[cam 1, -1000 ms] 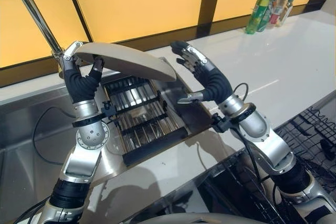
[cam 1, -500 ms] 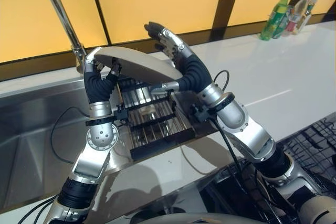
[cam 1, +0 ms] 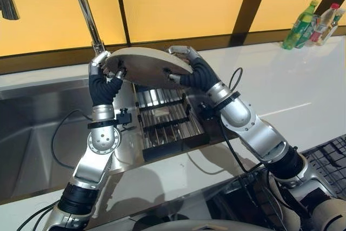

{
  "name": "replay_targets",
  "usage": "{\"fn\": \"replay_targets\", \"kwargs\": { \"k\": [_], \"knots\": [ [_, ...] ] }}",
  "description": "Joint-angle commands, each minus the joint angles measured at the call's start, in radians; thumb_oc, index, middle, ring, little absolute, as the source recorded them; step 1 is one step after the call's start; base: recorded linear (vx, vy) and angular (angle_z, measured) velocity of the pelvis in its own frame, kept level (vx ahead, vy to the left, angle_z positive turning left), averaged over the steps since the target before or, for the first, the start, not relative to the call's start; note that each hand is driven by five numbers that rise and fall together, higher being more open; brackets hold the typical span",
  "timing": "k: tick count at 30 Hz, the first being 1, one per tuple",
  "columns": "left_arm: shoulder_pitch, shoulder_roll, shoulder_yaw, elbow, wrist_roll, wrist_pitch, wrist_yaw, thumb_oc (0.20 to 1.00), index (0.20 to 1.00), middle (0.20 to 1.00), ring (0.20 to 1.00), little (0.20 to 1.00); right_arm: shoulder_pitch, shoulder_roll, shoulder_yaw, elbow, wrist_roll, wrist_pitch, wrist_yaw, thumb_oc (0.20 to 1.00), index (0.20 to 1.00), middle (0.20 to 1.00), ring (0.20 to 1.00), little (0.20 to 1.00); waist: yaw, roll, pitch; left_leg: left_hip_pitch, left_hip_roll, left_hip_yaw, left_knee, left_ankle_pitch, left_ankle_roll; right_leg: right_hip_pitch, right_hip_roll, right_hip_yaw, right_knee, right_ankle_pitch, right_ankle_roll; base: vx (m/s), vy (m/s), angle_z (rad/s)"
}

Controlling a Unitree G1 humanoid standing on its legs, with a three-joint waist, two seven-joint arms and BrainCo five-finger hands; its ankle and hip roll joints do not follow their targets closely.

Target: Pick up plates and place into dishwasher.

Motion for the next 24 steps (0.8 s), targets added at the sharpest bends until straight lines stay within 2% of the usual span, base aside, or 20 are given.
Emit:
{"fn": "replay_targets", "kwargs": {
  "k": [1, 2, 5, 9, 17, 18, 19, 20, 21, 23, 24],
  "knots": [
    [-0.052, 0.022, -0.004, -0.032, 0.036, -0.053, -0.006, 0.2, 0.2, 0.2, 0.2, 0.2, -0.051, -0.06, 0.036, 0.003, -0.028, 0.07, 0.118, 0.2, 0.2, 0.2, 0.2, 0.2, 0.006, -0.003, -0.067, -0.014, -0.049, -0.008, -0.047, 0.045, 0.062, -0.008, 0.002, 0.011, 0.065, 0.025, 0.023, 0.0, 0.0, 0.0],
    [-0.057, 0.025, -0.005, -0.032, 0.033, -0.045, -0.004, 0.2, 0.2, 0.2, 0.2, 0.2, -0.054, -0.071, 0.039, 0.003, -0.031, 0.078, 0.13, 0.2, 0.2, 0.2, 0.2, 0.2, 0.004, -0.005, -0.066, -0.014, -0.049, -0.008, -0.047, 0.046, 0.062, -0.008, 0.002, 0.012, 0.065, 0.027, 0.023, 0.0, 0.0, 0.0],
    [-0.122, 0.046, 0.024, -0.073, -0.011, 0.066, -0.022, 0.2, 0.2, 0.2, 0.2, 0.2, -0.107, -0.083, 0.054, -0.004, 0.02, 0.113, 0.121, 0.2, 0.2, 0.2, 0.2, 0.2, 0.001, -0.007, -0.072, -0.012, -0.051, -0.019, -0.047, 0.05, 0.06, -0.009, 0.004, 0.02, 0.069, 0.031, 0.025, 0.0, 0.0, 0.0],
    [-0.236, 0.079, 0.013, -0.057, -0.053, 0.163, 0.004, 0.2, 0.2, 0.2, 0.2, 0.2, -0.179, -0.025, 0.091, 0.031, 0.024, 0.152, 0.107, 0.2, 0.2, 0.2, 0.2, 0.2, -0.005, 0.001, -0.08, -0.014, -0.052, -0.019, -0.047, 0.054, 0.058, -0.011, 0.006, 0.028, 0.069, 0.034, 0.026, 0.0, 0.0, 0.0],
    [-0.277, 0.088, 0.032, -0.015, -0.061, 0.198, 0.047, 0.2, 0.2, 0.2, 0.2, 0.2, -0.134, -0.006, 0.069, 0.035, -0.025, 0.11, 0.109, 0.2, 0.2, 0.2, 0.2, 0.2, -0.023, 0.011, -0.082, -0.014, -0.043, 0.001, -0.047, 0.049, 0.056, -0.012, 0.012, 0.039, 0.072, 0.026, 0.024, 0.0, 0.0, -0.01],
    [-0.276, 0.084, 0.036, -0.004, -0.056, 0.194, 0.054, 0.416, 0.416, 0.416, 0.416, 0.416, -0.126, -0.008, 0.062, 0.037, -0.031, 0.1, 0.103, 0.2, 0.2, 0.2, 0.2, 0.2, -0.026, 0.011, -0.083, -0.013, -0.042, 0.003, -0.047, 0.049, 0.056, -0.011, 0.013, 0.041, 0.072, 0.025, 0.024, 0.0, 0.0, 0.0],
    [-0.276, 0.083, 0.039, 0.002, -0.047, 0.195, 0.065, 1.0, 1.0, 1.0, 1.0, 1.0, -0.122, -0.011, 0.057, 0.041, -0.035, 0.092, 0.097, 0.2, 0.2, 0.2, 0.2, 0.2, -0.027, 0.012, -0.083, -0.013, -0.041, 0.005, -0.047, 0.049, 0.055, -0.011, 0.013, 0.041, 0.073, 0.024, 0.024, 0.0, 0.0, 0.0],
    [-0.278, 0.085, 0.042, 0.019, -0.076, 0.255, 0.088, 1.0, 1.0, 1.0, 1.0, 1.0, -0.114, -0.018, 0.045, 0.04, -0.042, 0.084, 0.079, 0.2, 0.2, 0.2, 0.2, 0.2, -0.031, 0.012, -0.083, -0.013, -0.04, 0.007, -0.047, 0.049, 0.055, -0.01, 0.014, 0.044, 0.073, 0.025, 0.024, -0.03, -0.013, -0.02],
    [-0.255, 0.064, 0.033, 0.036, -0.036, 0.15, 0.136, 1.0, 1.0, 1.0, 1.0, 1.0, -0.097, -0.027, 0.029, 0.044, -0.054, 0.064, 0.066, 0.2, 0.2, 0.2, 0.2, 0.2, -0.033, 0.012, -0.082, -0.014, -0.039, 0.009, -0.047, 0.05, 0.055, -0.01, 0.016, 0.042, 0.072, 0.023, 0.022, -0.05, -0.024, -0.01],
    [-0.13, 0.009, 0.053, 0.057, 0.075, 0.011, 0.212, 1.0, 1.0, 1.0, 1.0, 1.0, -0.002, -0.063, -0.045, 0.03, -0.11, -0.011, 0.065, 0.2, 0.2, 0.2, 0.2, 0.2, -0.036, 0.01, -0.073, -0.015, -0.033, 0.017, -0.047, 0.049, 0.055, -0.01, 0.018, 0.044, 0.069, 0.025, 0.021, -0.06, -0.039, -0.01],
    [-0.085, 0.01, 0.079, 0.048, 0.083, -0.027, 0.231, 1.0, 1.0, 1.0, 1.0, 1.0, 0.045, -0.088, -0.086, 0.013, -0.125, -0.04, 0.062, 0.2, 0.2, 0.2, 0.2, 0.2, -0.037, 0.008, -0.069, -0.014, -0.033, 0.018, -0.047, 0.048, 0.055, -0.008, 0.019, 0.045, 0.067, 0.026, 0.02, -0.05, -0.036, -0.03]
  ]
}}
